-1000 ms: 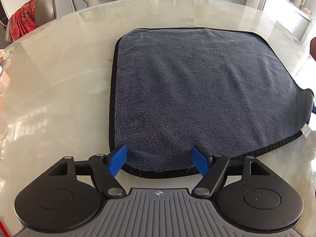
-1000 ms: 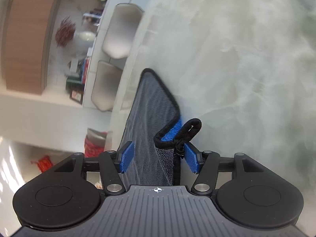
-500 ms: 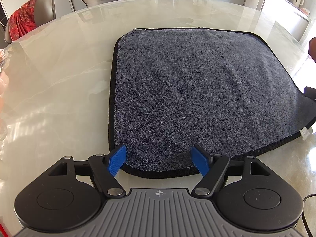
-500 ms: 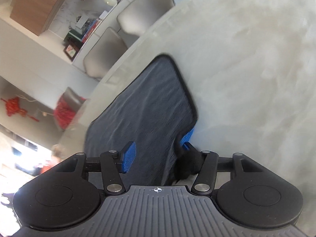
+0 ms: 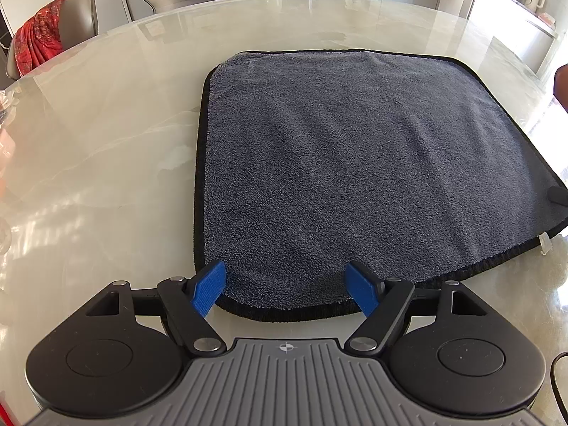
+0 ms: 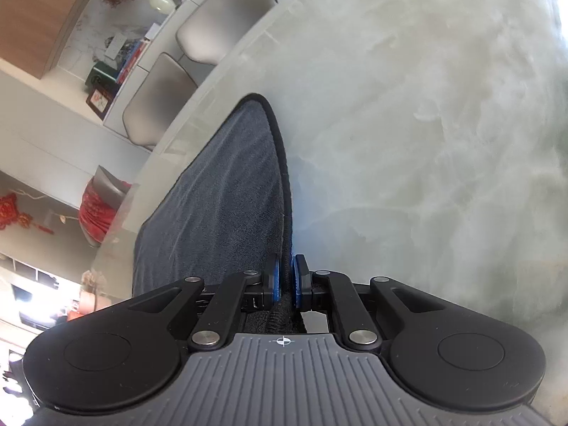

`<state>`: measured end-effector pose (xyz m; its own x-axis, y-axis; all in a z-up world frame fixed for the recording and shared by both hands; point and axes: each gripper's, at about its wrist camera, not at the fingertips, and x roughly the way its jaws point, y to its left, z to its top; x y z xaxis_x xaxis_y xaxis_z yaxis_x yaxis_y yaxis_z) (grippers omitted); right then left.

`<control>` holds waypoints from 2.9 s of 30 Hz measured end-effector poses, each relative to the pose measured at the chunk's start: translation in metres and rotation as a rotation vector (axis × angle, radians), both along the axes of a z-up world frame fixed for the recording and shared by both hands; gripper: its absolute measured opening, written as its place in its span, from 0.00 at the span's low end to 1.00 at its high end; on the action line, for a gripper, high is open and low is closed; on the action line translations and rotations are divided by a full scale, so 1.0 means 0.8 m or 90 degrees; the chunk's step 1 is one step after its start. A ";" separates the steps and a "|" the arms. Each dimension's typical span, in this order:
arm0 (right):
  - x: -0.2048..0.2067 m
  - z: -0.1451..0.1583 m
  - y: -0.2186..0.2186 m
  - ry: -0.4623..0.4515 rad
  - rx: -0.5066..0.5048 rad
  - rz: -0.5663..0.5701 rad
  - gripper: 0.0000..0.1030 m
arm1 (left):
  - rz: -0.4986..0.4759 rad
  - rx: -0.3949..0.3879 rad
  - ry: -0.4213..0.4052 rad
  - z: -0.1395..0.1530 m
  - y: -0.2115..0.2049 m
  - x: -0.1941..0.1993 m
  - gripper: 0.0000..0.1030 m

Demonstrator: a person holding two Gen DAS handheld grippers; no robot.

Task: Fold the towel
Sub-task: 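Lift the towel corner with the right gripper, rolling the tool over, then fold the held corner across the towel toward the left gripper and release, then move the right gripper to the folded blue edge and grasp it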

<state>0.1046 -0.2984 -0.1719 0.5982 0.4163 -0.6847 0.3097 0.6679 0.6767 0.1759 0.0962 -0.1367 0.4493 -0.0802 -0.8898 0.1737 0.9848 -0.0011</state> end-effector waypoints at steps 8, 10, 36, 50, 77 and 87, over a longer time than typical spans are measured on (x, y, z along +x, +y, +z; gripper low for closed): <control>0.014 0.017 0.012 -0.035 0.060 0.003 0.06 | 0.005 -0.008 -0.002 0.008 0.006 0.006 0.76; 0.024 0.028 0.027 -0.051 0.066 0.031 0.06 | 0.006 -0.008 -0.010 0.013 0.010 0.006 0.76; 0.118 0.056 0.310 -0.049 0.038 0.454 0.06 | 0.073 -0.052 -0.008 0.002 0.122 -0.022 0.76; 0.117 0.031 0.343 0.020 -0.019 0.525 0.14 | 0.067 -0.065 -0.008 -0.005 0.126 -0.014 0.76; 0.190 0.136 0.257 -0.169 -0.357 0.680 0.52 | 0.047 -0.106 0.016 0.020 0.122 0.003 0.76; 0.301 0.151 0.287 -0.277 -0.476 0.859 0.47 | 0.082 -0.097 0.026 0.026 0.120 0.011 0.76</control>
